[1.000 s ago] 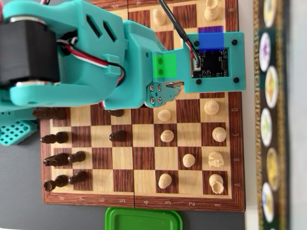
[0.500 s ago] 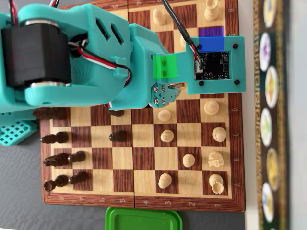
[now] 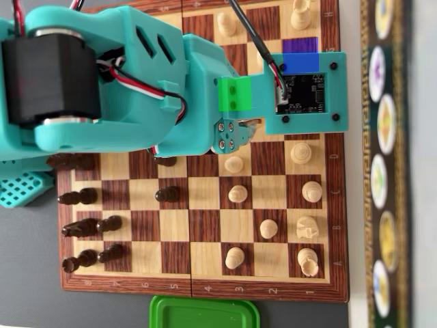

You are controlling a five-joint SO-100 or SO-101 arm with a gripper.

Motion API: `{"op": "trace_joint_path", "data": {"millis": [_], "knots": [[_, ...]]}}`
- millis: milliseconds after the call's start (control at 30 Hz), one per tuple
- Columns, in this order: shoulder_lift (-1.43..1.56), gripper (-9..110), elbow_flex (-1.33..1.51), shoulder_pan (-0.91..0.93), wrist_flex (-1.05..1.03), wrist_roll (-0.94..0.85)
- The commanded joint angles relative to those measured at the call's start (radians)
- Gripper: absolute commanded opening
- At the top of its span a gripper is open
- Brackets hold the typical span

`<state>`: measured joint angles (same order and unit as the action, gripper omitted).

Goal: Play chess

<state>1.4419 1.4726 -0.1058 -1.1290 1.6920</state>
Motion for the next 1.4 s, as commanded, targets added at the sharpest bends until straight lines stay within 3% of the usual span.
{"op": "trace_joint_path", "data": {"millis": [0,567,1367], "knots": [[0.126,6,0.055,0.009,0.012,0.005],[0.276,6,0.242,-0.094,0.126,0.015],[0.198,6,0.279,-0.147,0.135,0.015]]}}
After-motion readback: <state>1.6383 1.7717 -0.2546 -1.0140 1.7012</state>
